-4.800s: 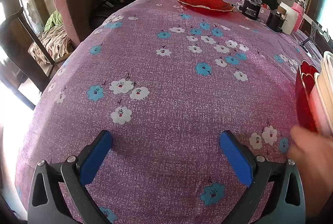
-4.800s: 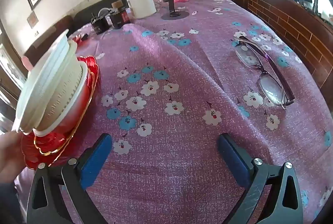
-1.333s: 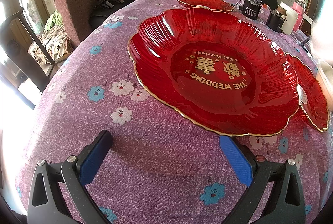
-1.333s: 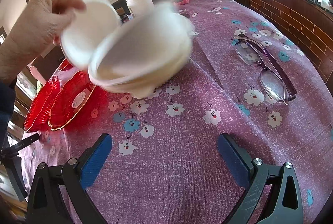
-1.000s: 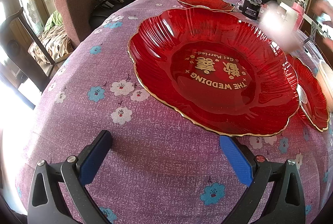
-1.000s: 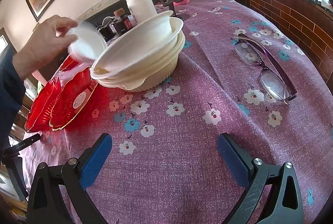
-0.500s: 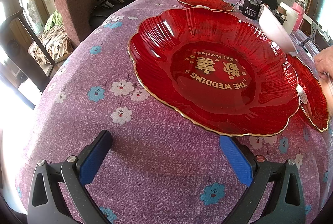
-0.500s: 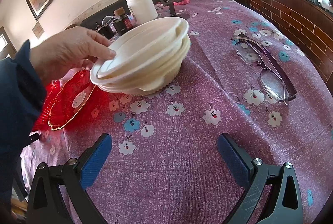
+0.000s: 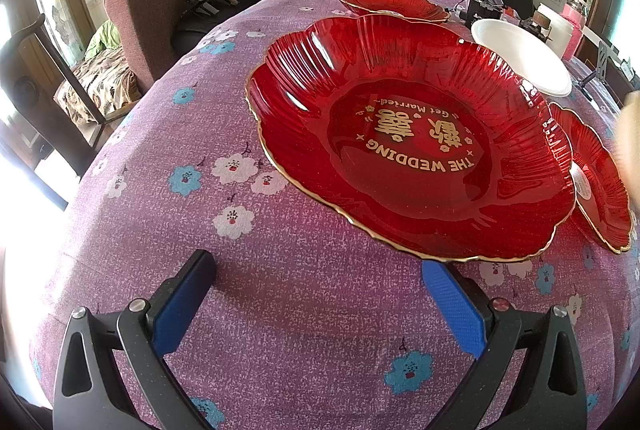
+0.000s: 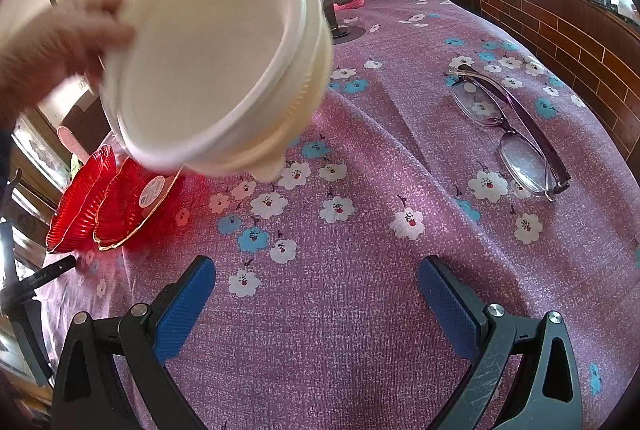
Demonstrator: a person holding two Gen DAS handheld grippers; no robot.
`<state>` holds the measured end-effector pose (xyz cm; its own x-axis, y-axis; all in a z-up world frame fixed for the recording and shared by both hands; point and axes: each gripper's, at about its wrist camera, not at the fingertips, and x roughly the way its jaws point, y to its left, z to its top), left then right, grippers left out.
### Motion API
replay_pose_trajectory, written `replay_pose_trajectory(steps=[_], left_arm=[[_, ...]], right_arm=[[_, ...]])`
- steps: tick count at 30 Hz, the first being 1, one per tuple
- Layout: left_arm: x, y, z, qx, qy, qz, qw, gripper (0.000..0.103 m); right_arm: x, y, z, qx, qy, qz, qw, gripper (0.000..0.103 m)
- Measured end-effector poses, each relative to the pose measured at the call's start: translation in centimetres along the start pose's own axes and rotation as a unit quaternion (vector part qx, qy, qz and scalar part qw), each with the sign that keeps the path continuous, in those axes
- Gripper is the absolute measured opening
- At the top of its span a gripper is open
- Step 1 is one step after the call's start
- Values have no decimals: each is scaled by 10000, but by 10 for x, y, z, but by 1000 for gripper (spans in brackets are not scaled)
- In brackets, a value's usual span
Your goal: Organize plates and bowls
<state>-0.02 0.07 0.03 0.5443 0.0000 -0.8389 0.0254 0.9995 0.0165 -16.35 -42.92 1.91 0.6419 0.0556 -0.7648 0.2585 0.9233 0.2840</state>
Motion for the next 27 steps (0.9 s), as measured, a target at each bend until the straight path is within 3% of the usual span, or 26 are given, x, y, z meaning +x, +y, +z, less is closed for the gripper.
replay_pose_trajectory(steps=[27], left_arm=[[0,0,0,0,0,1,10000,103]], right_arm=[[0,-3,-1,17,-13,29,10000,102]])
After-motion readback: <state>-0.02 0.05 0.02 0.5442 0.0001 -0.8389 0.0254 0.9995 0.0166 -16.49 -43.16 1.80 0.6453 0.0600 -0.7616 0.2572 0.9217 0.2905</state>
